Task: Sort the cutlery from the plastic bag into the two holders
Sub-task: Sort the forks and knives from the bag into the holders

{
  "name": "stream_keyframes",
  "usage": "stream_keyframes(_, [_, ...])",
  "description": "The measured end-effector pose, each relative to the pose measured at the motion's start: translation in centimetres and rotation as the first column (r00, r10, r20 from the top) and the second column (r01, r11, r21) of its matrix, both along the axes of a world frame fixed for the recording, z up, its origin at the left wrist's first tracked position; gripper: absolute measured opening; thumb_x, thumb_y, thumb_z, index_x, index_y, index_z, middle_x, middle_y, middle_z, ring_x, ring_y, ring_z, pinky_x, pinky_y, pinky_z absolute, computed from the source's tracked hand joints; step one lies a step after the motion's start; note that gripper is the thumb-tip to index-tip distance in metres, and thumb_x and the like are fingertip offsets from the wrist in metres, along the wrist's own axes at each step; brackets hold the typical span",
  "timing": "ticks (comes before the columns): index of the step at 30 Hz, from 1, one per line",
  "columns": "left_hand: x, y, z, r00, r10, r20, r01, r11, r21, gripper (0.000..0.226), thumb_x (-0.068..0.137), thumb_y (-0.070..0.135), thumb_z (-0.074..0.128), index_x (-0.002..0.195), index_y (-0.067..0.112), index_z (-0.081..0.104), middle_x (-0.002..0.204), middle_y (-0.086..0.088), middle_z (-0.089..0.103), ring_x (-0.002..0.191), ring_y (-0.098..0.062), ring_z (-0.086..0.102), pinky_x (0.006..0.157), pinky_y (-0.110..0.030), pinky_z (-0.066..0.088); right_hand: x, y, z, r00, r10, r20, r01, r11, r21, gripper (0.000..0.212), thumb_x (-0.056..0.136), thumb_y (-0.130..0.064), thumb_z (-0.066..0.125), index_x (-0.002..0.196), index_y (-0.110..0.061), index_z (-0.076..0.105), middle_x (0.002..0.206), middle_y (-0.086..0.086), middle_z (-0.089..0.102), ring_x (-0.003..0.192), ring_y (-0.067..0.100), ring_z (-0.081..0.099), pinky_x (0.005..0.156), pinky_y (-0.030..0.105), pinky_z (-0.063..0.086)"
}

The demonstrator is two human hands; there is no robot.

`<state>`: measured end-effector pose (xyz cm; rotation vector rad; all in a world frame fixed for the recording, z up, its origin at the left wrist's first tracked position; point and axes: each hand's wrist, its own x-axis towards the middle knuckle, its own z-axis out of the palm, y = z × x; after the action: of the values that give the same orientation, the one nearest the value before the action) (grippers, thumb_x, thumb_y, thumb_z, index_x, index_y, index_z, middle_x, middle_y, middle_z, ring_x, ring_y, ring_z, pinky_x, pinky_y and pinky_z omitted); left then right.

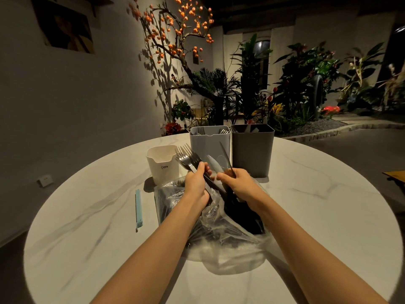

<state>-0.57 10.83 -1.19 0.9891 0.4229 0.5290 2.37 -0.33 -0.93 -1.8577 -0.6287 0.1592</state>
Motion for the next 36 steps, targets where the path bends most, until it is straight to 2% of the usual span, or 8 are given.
stream_keyframes(6, [-0.5,-0.4,0.4,0.991,-0.105,0.087,0.121,0.971,-0.208,0.025,0.102,0.024,0.044,0.085,0.009,0.053,0.062,-0.003,0.048,0.052,-0.013,0.047,0.057,-0.026,0.046,-0.3,0.2,-0.1,0.996,0.060,-0.069,-0.062,0.998,-0.017,0.040,0.105,-0.032,0.033,0.074,-0.017,0.054,0.069,0.003,0.054,0.063,0.013,0.052,0.060,0.024,0.041])
stream_keyframes(10, [-0.3,-0.4,0.6,0.990,-0.104,0.099,0.116,0.985,-0.127,0.027,0.102,0.028,0.045,0.085,0.008,0.049,0.052,0.002,0.040,0.040,-0.009,0.038,0.047,-0.023,0.039,-0.1,0.4,0.1,0.998,0.058,-0.022,-0.058,0.998,-0.016,0.042,0.105,-0.034,0.030,0.072,-0.016,0.049,0.064,0.001,0.048,0.060,0.012,0.045,0.061,0.025,0.038])
stream_keyframes(14, [0.3,-0.7,0.7,0.996,-0.076,0.045,0.074,0.997,0.036,0.050,0.093,0.033,0.062,0.126,-0.001,0.046,0.048,0.003,0.037,0.040,-0.007,0.035,0.045,-0.021,0.040,0.8,1.1,0.3,0.997,0.063,-0.038,-0.063,0.998,-0.006,0.042,0.104,-0.036,0.033,0.081,-0.006,0.051,0.059,-0.001,0.040,0.052,0.011,0.036,0.052,0.025,0.030])
stream_keyframes(15, [0.5,-0.7,0.9,0.997,-0.072,0.022,0.070,0.993,0.093,0.052,0.090,0.036,0.065,0.123,-0.001,0.049,0.046,0.004,0.037,0.040,-0.007,0.036,0.048,-0.021,0.042,1.0,1.2,0.3,0.998,0.058,-0.032,-0.058,0.998,-0.014,0.042,0.104,-0.037,0.034,0.086,-0.003,0.052,0.059,-0.002,0.040,0.051,0.010,0.036,0.051,0.025,0.030])
stream_keyframes(18, [0.8,-0.8,2.1,0.999,-0.033,-0.022,0.038,0.968,0.247,0.041,0.081,0.045,0.072,0.073,0.010,0.053,0.045,0.003,0.041,0.041,-0.009,0.037,0.054,-0.024,0.042,1.3,1.2,0.8,0.997,0.083,-0.006,-0.083,0.996,-0.044,0.035,0.104,-0.035,0.033,0.088,-0.008,0.049,0.061,-0.002,0.042,0.053,0.010,0.037,0.056,0.028,0.034])
stream_keyframes(21, [1.3,-0.6,3.3,0.999,-0.022,-0.036,0.032,0.946,0.323,0.044,0.075,0.045,0.078,0.064,0.013,0.048,0.047,0.002,0.041,0.040,-0.010,0.035,0.046,-0.024,0.036,1.7,0.9,1.4,0.994,0.078,0.073,-0.068,0.988,-0.136,0.031,0.104,-0.033,0.032,0.088,-0.010,0.045,0.072,0.001,0.048,0.064,0.012,0.041,0.066,0.030,0.036])
stream_keyframes(26, [2.4,-0.6,4.6,0.999,0.003,-0.047,0.009,0.966,0.260,0.029,0.083,0.020,0.073,0.098,-0.003,0.064,0.058,-0.005,0.051,0.041,-0.011,0.039,0.041,-0.022,0.034,2.7,0.4,2.5,0.991,0.104,0.080,-0.097,0.992,-0.084,0.030,0.102,-0.032,0.039,0.089,-0.007,0.049,0.068,0.000,0.045,0.058,0.010,0.036,0.056,0.025,0.030])
stream_keyframes(36, [4.6,0.0,6.2,0.996,-0.003,-0.094,0.029,0.961,0.275,0.030,0.080,0.023,0.076,0.099,0.003,0.064,0.066,-0.001,0.049,0.053,-0.012,0.039,0.043,-0.023,0.033,3.6,-1.5,5.8,0.983,0.123,-0.134,-0.119,0.992,0.034,0.046,0.106,-0.034,0.028,0.083,-0.013,0.062,0.069,0.000,0.059,0.052,0.000,0.051,0.051,0.012,0.039])
